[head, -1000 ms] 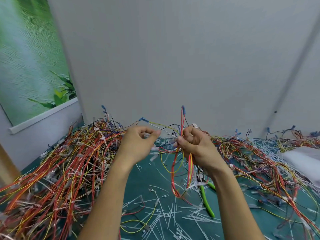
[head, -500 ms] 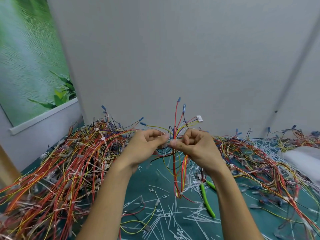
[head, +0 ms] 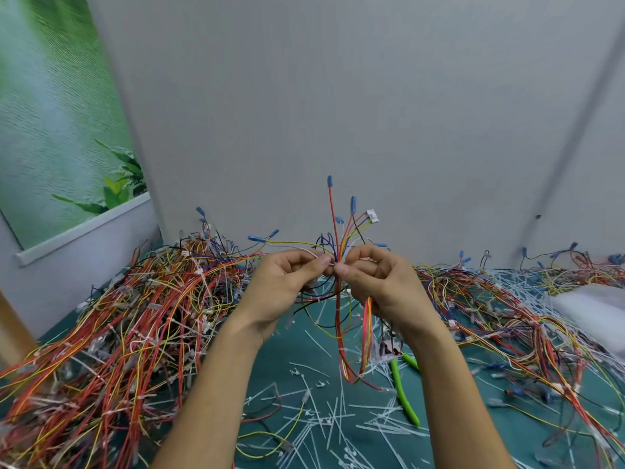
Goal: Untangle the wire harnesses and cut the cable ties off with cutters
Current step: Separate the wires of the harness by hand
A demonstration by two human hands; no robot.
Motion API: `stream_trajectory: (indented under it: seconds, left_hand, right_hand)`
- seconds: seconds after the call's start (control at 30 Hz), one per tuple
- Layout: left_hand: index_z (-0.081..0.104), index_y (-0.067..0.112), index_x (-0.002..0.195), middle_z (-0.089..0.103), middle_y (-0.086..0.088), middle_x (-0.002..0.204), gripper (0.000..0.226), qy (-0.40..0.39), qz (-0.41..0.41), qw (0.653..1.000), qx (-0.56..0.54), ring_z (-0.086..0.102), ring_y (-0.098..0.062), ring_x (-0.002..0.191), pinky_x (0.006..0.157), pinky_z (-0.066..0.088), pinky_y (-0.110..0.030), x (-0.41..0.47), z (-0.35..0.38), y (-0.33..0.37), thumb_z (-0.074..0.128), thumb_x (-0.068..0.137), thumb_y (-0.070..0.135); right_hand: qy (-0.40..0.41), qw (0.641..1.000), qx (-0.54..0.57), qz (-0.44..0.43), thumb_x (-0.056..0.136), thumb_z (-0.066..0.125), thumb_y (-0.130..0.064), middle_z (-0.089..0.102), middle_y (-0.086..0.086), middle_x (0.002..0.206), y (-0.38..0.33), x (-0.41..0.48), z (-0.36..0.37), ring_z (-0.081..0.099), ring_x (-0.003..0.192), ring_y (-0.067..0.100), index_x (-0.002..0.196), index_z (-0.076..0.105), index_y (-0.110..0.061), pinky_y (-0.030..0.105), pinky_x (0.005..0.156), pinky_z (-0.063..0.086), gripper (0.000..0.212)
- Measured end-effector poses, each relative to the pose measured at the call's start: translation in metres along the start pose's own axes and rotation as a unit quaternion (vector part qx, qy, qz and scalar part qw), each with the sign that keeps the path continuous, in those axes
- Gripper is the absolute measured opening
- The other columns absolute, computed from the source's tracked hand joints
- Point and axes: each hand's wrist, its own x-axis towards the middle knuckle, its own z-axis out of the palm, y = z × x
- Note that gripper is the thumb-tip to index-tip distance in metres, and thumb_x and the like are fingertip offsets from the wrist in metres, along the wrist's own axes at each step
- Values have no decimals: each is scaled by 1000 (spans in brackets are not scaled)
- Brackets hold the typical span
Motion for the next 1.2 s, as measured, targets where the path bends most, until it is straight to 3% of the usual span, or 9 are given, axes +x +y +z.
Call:
stream_trajectory:
  seconds: [0.1,0.2,0.33,0.5,0.63,0.77,0.87,1.03,1.2]
  left_hand:
    - [77,19,81,69,7,76,12,5,13,1000,-22,57,-3,69,66,47,-14,0,-1,1,71,83,28]
    - [74,20,83,66,9,74,11,-14,16,1000,-21,57,-4,70,68,47,-14,-1,-1,0,67,87,27]
    - [73,11,97,69,-5,90,24,-17,-18,999,-32,60,-12,84,72,49,-18,-2,1,0,67,89,32]
    - [81,24,91,75,2,93,28,-46,-58,997,-27,64,-6,86,75,49,-17,-3,3,4,74,81,49]
    - [82,19,90,74,1,84,22,-35,-60,997,-42,59,-8,75,72,44,-26,-1,6,2,79,81,39]
    - [82,16,86,66,-24,84,17,-27,-62,996,-52,56,-18,76,73,43,-30,-1,9,-3,73,84,30]
    - [81,20,78,68,-3,76,12,-26,-68,997,-40,55,-9,66,64,44,-21,0,7,-4,74,86,26]
    - [81,25,76,71,7,72,18,-14,-43,999,-4,59,-1,64,59,45,-10,1,4,-9,72,92,24]
    - [80,31,78,73,9,76,14,-12,-15,1000,13,62,3,71,64,47,-9,1,7,-9,73,91,30]
  right_hand:
    - [15,998,54,10,78,85,-24,67,1,74,1,2,0,42,44,9,97,68,-15,23,44,26,27]
    - [49,996,73,-10,85,81,-16,72,-1,84,3,4,6,48,49,5,95,74,-18,17,44,37,13]
    - [127,991,30,-19,86,81,-12,77,-1,88,7,8,11,58,57,3,88,71,-21,16,49,42,14]
    - [122,990,-23,-67,89,77,-5,72,-5,78,8,7,17,55,53,7,85,61,-16,16,51,43,20]
    - [108,988,-57,-90,93,69,2,61,-11,69,8,7,19,41,47,5,83,56,-16,16,46,35,24]
    - [99,989,-69,-81,95,67,1,64,7,81,7,5,18,36,45,8,83,53,-16,19,44,31,25]
    - [97,989,-81,-74,96,66,1,62,13,84,8,4,18,36,44,9,82,52,-17,19,43,32,26]
    - [105,989,-84,-67,97,63,2,51,15,80,9,5,21,33,48,14,81,47,-15,21,43,30,28]
    - [109,989,-78,-66,98,63,1,46,2,69,4,3,19,33,47,12,84,46,-13,19,42,28,26]
